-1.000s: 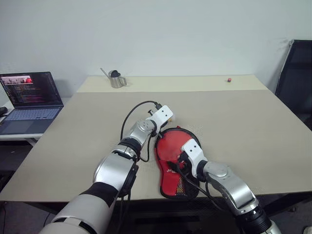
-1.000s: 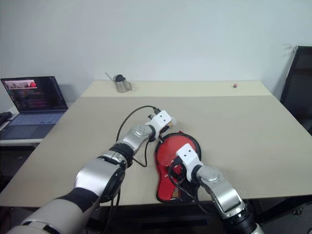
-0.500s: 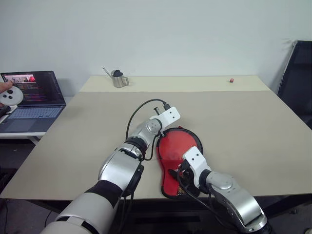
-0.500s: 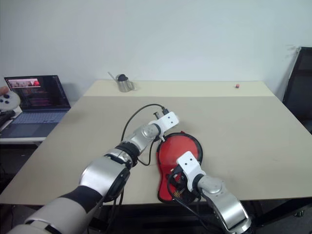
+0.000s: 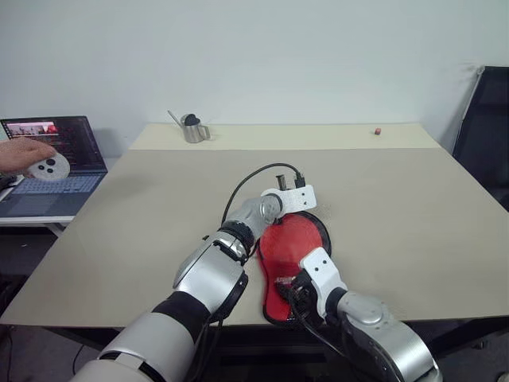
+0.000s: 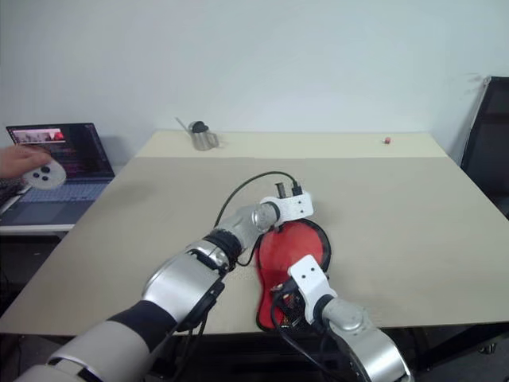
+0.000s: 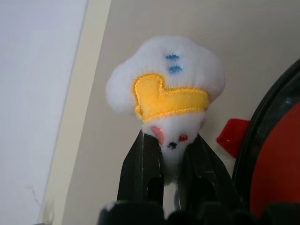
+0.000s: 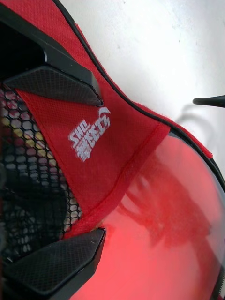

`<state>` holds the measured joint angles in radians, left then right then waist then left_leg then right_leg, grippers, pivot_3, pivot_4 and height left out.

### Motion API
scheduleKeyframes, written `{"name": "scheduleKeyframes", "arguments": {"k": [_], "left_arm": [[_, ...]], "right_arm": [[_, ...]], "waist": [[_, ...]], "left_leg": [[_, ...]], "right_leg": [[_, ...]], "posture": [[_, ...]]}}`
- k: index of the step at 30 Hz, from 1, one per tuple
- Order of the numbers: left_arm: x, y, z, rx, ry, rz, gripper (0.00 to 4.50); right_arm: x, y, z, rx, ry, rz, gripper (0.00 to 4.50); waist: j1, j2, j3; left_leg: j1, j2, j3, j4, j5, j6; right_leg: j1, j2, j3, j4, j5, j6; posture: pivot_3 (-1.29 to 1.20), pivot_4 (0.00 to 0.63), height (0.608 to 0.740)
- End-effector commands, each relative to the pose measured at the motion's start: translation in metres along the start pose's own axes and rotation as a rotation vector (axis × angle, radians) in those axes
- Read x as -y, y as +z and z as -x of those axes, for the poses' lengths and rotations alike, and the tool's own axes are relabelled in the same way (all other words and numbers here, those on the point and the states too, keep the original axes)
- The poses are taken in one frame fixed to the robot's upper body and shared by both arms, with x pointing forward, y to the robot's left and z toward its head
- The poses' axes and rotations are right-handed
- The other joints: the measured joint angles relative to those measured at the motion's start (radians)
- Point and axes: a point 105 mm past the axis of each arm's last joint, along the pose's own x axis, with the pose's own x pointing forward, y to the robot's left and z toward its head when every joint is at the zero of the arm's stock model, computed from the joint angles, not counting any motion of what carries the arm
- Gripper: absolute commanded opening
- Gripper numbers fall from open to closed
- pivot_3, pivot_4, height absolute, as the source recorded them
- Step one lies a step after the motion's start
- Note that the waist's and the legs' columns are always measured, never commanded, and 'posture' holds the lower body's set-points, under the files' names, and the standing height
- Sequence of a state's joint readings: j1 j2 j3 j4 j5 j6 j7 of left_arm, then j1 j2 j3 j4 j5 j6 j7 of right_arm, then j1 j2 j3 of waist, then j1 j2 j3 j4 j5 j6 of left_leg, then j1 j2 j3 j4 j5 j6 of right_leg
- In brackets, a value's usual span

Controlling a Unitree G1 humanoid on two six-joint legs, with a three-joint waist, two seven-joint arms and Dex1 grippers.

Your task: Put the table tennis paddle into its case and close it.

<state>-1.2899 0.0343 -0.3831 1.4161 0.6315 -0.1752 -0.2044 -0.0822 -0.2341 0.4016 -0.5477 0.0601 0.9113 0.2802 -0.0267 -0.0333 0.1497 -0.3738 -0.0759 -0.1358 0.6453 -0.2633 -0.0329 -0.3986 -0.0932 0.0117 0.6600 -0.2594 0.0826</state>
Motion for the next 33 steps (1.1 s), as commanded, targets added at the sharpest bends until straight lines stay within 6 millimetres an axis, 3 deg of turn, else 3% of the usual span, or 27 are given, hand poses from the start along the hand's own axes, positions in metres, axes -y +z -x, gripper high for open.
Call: {"name": "scheduleKeyframes", "arguments": {"k": [1, 4, 14, 22, 25, 33], "left_arm": [[-0.005, 0.008, -0.001, 0.017, 0.009, 0.004, 0.13], [0.001, 0.000, 0.000, -0.004, -0.015, 0.031, 0.13], [0.002, -0.011, 0.004, -0.009, -0.060, 0.073, 3.58], [-0.007, -0.011, 0.009, 0.054, -0.073, 0.135, 3.58], [-0.019, -0.014, 0.014, 0.109, -0.047, 0.253, 3.58], [-0.044, -0.037, 0.041, 0.297, 0.009, 0.509, 3.58]], "right_arm": [[-0.014, -0.054, -0.002, -0.233, 0.052, -0.081, 4.50], [-0.013, -0.053, -0.003, -0.229, 0.051, -0.080, 4.50], [-0.009, -0.047, -0.010, -0.210, 0.061, -0.068, 4.50], [0.004, -0.038, -0.019, -0.190, 0.055, -0.055, 4.50], [0.008, -0.031, -0.019, -0.165, 0.076, -0.058, 4.50], [0.027, 0.004, -0.004, -0.019, 0.127, -0.094, 4.50]], "waist": [[0.000, 0.000, 0.000], [0.000, 0.000, 0.000], [-0.004, 0.000, 0.000], [-0.009, -0.001, 0.000], [-0.010, -0.001, 0.000], [-0.011, 0.000, 0.001]], "left_leg": [[0.001, 0.000, 0.000, 0.000, 0.000, 0.000], [0.009, 0.000, 0.000, -0.001, -0.001, 0.000], [0.011, 0.001, -0.001, -0.001, -0.002, 0.000], [0.012, 0.002, -0.001, 0.000, -0.001, 0.000], [0.014, 0.004, -0.001, 0.000, -0.001, 0.000], [0.012, 0.005, 0.000, 0.000, -0.001, 0.000]], "right_leg": [[0.001, 0.000, 0.000, 0.000, 0.000, 0.000], [0.010, 0.000, -0.001, -0.003, -0.001, 0.001], [0.012, 0.000, -0.001, -0.003, -0.001, 0.001], [0.012, 0.002, 0.000, -0.002, 0.000, 0.002], [0.012, 0.003, 0.000, -0.001, 0.000, 0.004], [0.011, 0.004, 0.001, -0.002, 0.001, 0.004]], "posture": [[0.00, 0.150, 0.740], [0.00, 0.150, 0.740], [0.00, 0.150, 0.740], [0.00, 0.150, 0.740], [0.00, 0.150, 0.740], [0.00, 0.150, 0.740]]}}
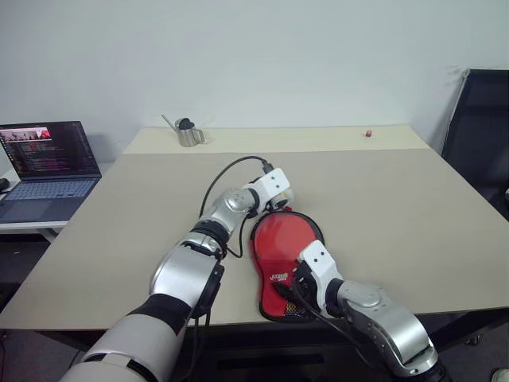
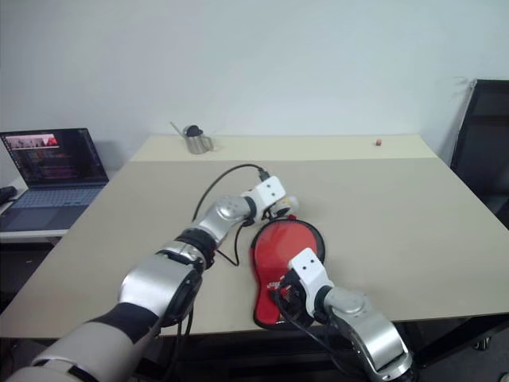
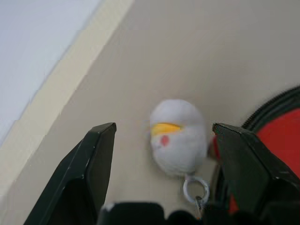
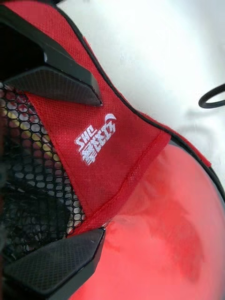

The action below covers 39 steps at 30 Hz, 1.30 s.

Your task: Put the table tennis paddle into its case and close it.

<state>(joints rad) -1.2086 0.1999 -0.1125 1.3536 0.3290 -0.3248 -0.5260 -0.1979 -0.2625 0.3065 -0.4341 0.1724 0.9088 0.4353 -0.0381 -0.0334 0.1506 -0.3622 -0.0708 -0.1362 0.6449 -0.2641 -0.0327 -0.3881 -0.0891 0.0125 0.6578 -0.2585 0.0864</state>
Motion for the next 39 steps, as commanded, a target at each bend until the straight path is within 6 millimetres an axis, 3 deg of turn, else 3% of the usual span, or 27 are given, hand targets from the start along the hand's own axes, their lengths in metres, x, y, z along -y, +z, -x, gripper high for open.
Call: {"name": "scheduleKeyframes", "arguments": {"k": [1, 8, 14, 17, 27, 31, 39], "left_arm": [[-0.016, 0.010, 0.016, 0.152, 0.012, 0.080, 3.58], [0.007, -0.006, 0.052, 0.318, -0.159, 0.326, 3.58], [0.025, -0.012, 0.083, 0.312, -0.202, 0.389, 3.58], [0.046, -0.010, 0.095, 0.295, -0.274, 0.361, 3.58], [0.074, 0.006, 0.083, 0.285, -0.436, 0.303, 3.58], [0.079, 0.000, 0.071, 0.238, -0.440, 0.255, 4.46], [0.091, -0.008, 0.055, 0.221, -0.414, 0.269, 4.46]], "right_arm": [[0.014, 0.000, 0.009, -0.005, 0.004, -0.058, 4.50], [0.026, 0.033, 0.025, 0.125, 0.072, -0.102, 4.50], [0.021, 0.059, 0.040, 0.211, 0.159, -0.071, 4.50], [0.017, 0.063, 0.049, 0.216, 0.198, -0.045, 4.50], [0.031, 0.064, 0.068, 0.187, 0.182, 0.000, 4.50], [0.040, 0.069, 0.081, 0.177, 0.168, 0.030, 4.50], [0.073, 0.097, 0.087, 0.218, 0.098, 0.064, 4.50]], "waist": [[0.002, 0.000, 0.001], [0.007, 0.006, 0.009], [0.005, 0.008, 0.013], [0.007, 0.009, 0.013], [0.013, 0.010, 0.015], [0.014, 0.010, 0.015], [0.011, 0.010, 0.016]], "left_leg": [[-0.001, 0.000, 0.000, 0.000, 0.000, 0.000], [-0.003, -0.002, 0.000, 0.000, 0.000, 0.000], [-0.005, -0.002, -0.001, -0.002, -0.001, 0.000], [-0.006, 0.002, -0.001, -0.002, -0.003, 0.000], [-0.007, 0.005, 0.001, -0.002, -0.005, 0.001], [-0.007, 0.005, 0.001, -0.001, -0.006, 0.001], [-0.007, 0.006, 0.002, -0.001, -0.006, 0.002]], "right_leg": [[0.000, 0.000, 0.000, -0.001, 0.000, 0.000], [-0.001, -0.002, 0.001, -0.003, 0.001, -0.002], [-0.004, -0.002, 0.001, -0.005, 0.004, -0.007], [-0.004, -0.002, 0.002, -0.009, 0.004, -0.008], [-0.002, -0.001, 0.001, -0.013, 0.003, -0.008], [-0.001, -0.001, 0.000, -0.013, 0.003, -0.008], [-0.001, -0.001, 0.000, -0.013, 0.003, -0.008]], "posture": [[0.00, 0.150, 0.740], [0.00, 0.150, 0.740], [0.00, 0.150, 0.740], [0.00, 0.150, 0.740], [0.00, 0.150, 0.740], [0.00, 0.150, 0.740], [0.00, 0.150, 0.740]]}}
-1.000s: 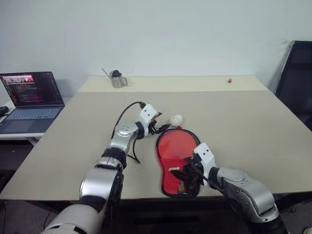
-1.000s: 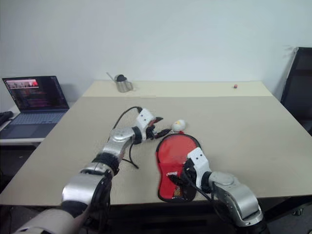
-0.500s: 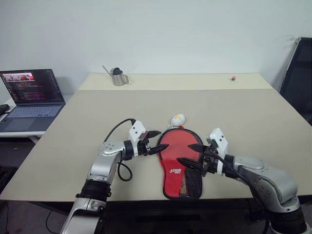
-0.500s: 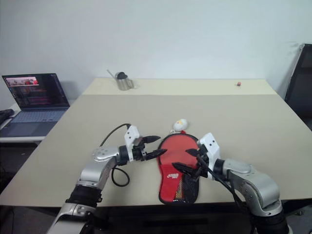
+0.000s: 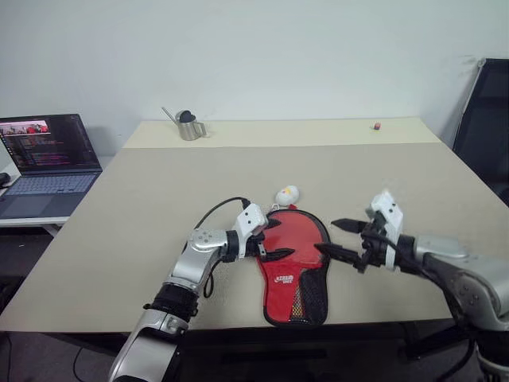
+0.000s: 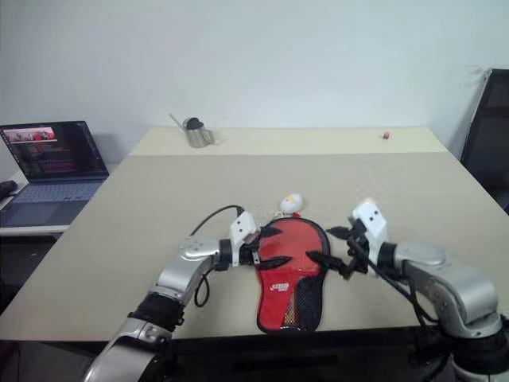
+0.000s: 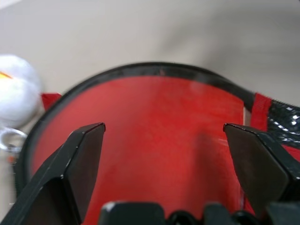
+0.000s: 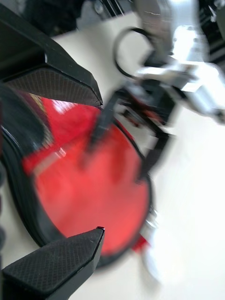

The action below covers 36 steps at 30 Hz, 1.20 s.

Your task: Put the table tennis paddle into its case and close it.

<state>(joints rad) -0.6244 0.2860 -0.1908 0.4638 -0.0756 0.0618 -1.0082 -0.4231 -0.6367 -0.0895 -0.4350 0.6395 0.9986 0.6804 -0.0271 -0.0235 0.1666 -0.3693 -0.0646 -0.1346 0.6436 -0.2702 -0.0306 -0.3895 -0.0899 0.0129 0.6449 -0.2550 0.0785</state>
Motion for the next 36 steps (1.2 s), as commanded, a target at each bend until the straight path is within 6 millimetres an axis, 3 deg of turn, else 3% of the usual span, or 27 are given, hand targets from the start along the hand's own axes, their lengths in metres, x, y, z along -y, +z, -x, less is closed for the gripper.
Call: {"name": "scheduleKeyframes", "arguments": {"k": [1, 8, 15, 20, 25, 35, 36], "left_arm": [[0.000, 0.007, -0.005, 0.013, -0.001, -0.053, 4.46], [0.005, -0.002, -0.002, -0.006, 0.003, -0.042, 4.46], [0.013, -0.002, 0.000, 0.000, 0.011, -0.035, 4.46], [0.016, -0.003, 0.004, -0.010, 0.024, -0.029, 4.46], [0.017, -0.005, 0.009, -0.026, 0.038, -0.033, 4.46], [0.016, -0.008, 0.023, -0.059, 0.099, -0.041, 4.46], [0.016, -0.009, 0.026, -0.065, 0.107, -0.040, 4.49]], "right_arm": [[0.011, 0.021, -0.002, 0.059, -0.013, 0.029, 4.50], [0.063, 0.046, -0.057, 0.090, -0.150, -0.040, 4.50], [0.086, 0.029, -0.119, -0.003, -0.228, 0.008, 4.50], [0.087, 0.036, -0.146, 0.045, -0.264, -0.006, 4.50], [0.080, 0.041, -0.166, 0.077, -0.297, -0.034, 4.50], [0.057, 0.017, -0.192, -0.020, -0.348, 0.066, 4.50], [0.056, 0.017, -0.194, -0.021, -0.364, 0.092, 4.31]], "waist": [[0.000, 0.000, 0.000], [-0.005, 0.001, 0.001], [-0.007, 0.002, 0.001], [-0.014, 0.002, 0.000], [-0.021, 0.003, 0.000], [-0.034, 0.004, 0.000], [-0.036, 0.004, 0.000]], "left_leg": [[0.000, 0.000, 0.000, 0.000, 0.000, 0.000], [0.002, 0.001, 0.001, 0.000, 0.000, 0.000], [0.000, 0.001, 0.003, 0.000, 0.001, -0.004], [-0.013, 0.001, 0.003, 0.001, 0.002, -0.006], [-0.014, 0.001, 0.004, 0.001, 0.002, -0.007], [-0.013, 0.001, 0.004, 0.000, 0.002, -0.007], [-0.013, 0.001, 0.004, 0.000, 0.002, -0.007]], "right_leg": [[0.000, 0.000, 0.000, 0.000, 0.000, 0.000], [0.000, 0.001, 0.001, 0.001, 0.000, -0.001], [-0.004, 0.001, 0.003, 0.001, 0.000, -0.002], [-0.019, 0.001, 0.004, 0.005, 0.002, -0.003], [-0.020, 0.001, 0.004, 0.004, 0.002, -0.003], [-0.021, 0.002, 0.006, 0.005, 0.002, -0.004], [-0.021, 0.002, 0.006, 0.006, 0.002, -0.004]], "posture": [[0.00, 0.150, 0.740], [0.00, 0.150, 0.740], [0.00, 0.150, 0.740], [0.00, 0.150, 0.740], [0.00, 0.150, 0.740], [0.00, 0.150, 0.740], [0.00, 0.150, 0.740]]}}
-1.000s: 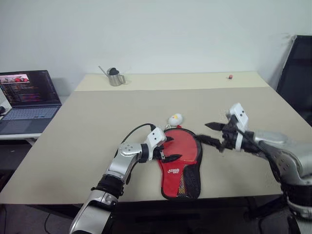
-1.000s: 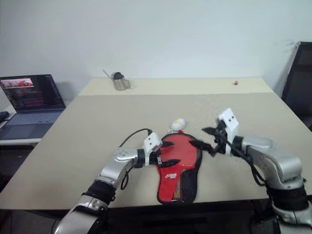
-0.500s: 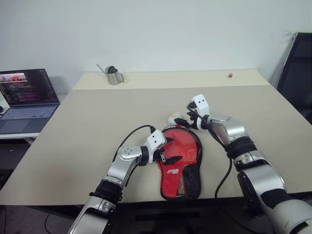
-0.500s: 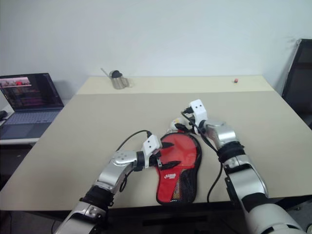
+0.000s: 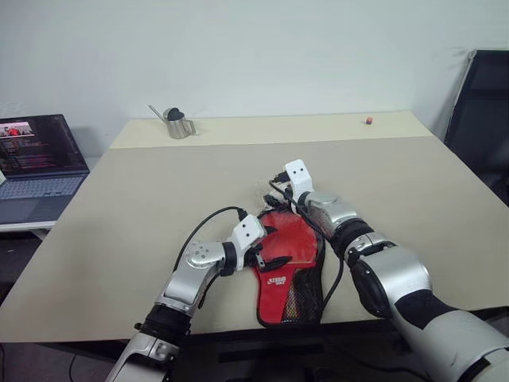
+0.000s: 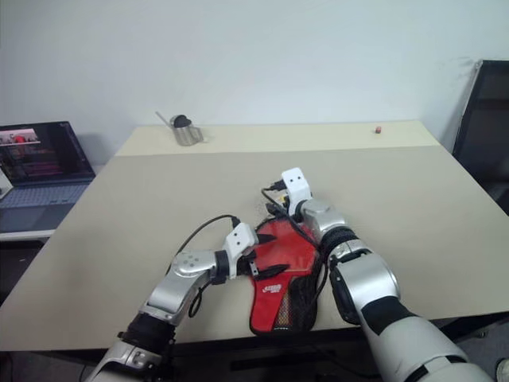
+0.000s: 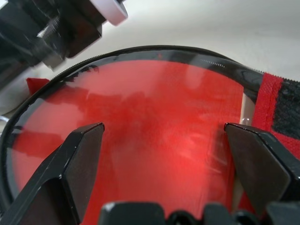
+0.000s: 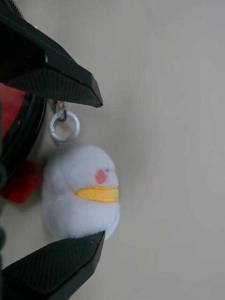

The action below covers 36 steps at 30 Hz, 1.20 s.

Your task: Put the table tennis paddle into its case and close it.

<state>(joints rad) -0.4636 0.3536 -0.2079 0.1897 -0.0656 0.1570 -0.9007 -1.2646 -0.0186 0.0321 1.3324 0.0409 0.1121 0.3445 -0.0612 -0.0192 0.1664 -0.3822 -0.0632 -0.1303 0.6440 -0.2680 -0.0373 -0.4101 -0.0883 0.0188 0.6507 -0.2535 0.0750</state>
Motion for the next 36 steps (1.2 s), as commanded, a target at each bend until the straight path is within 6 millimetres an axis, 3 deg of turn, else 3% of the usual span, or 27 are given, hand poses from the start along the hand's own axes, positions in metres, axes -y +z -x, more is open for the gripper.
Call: {"name": "scheduleKeyframes", "arguments": {"k": [1, 2, 13, 20, 30, 36], "left_arm": [[0.002, -0.005, 0.008, -0.031, 0.017, -0.005, 4.50], [0.003, -0.006, 0.009, -0.035, 0.020, -0.005, 4.50], [0.002, -0.003, 0.006, -0.044, 0.014, -0.027, 4.50], [0.002, 0.002, -0.016, -0.034, -0.027, -0.076, 4.50], [0.006, -0.006, -0.022, -0.032, -0.043, -0.060, 4.50], [0.004, -0.008, -0.023, -0.028, -0.037, -0.040, 4.50]], "right_arm": [[-0.008, 0.015, -0.004, 0.046, -0.035, 0.088, 4.10], [-0.008, 0.015, -0.004, 0.048, -0.043, 0.098, 3.91], [-0.008, 0.006, -0.006, 0.008, -0.114, 0.316, 0.02], [-0.007, 0.006, -0.006, 0.015, -0.128, 0.377, 0.02], [0.036, 0.008, 0.010, 0.001, -0.167, 0.446, 0.02], [0.045, -0.006, 0.016, -0.034, -0.114, 0.386, 0.02]], "waist": [[-0.004, 0.000, 0.000], [-0.006, 0.000, 0.000], [-0.018, 0.000, 0.000], [-0.020, 0.000, 0.000], [-0.019, 0.001, -0.001], [-0.020, 0.001, -0.001]], "left_leg": [[0.000, 0.000, 0.000, 0.000, 0.000, 0.000], [0.000, 0.000, 0.000, 0.000, 0.000, 0.000], [0.003, 0.000, 0.001, 0.001, 0.001, -0.002], [0.003, 0.000, 0.000, 0.002, 0.002, -0.003], [0.003, 0.000, -0.001, 0.002, 0.002, -0.003], [0.004, 0.000, 0.000, 0.002, 0.002, -0.003]], "right_leg": [[0.000, 0.000, 0.000, 0.000, 0.000, 0.000], [0.000, 0.000, 0.001, 0.001, 0.000, 0.000], [-0.002, 0.000, 0.001, 0.010, -0.001, -0.002], [-0.001, 0.000, 0.001, 0.012, -0.001, -0.003], [-0.001, 0.000, 0.000, 0.012, -0.001, -0.003], [0.000, 0.000, 0.000, 0.013, -0.001, -0.003]], "posture": [[0.00, 0.150, 0.740], [0.00, 0.150, 0.740], [0.00, 0.150, 0.740], [0.00, 0.150, 0.740], [0.00, 0.150, 0.740], [0.00, 0.150, 0.740]]}}
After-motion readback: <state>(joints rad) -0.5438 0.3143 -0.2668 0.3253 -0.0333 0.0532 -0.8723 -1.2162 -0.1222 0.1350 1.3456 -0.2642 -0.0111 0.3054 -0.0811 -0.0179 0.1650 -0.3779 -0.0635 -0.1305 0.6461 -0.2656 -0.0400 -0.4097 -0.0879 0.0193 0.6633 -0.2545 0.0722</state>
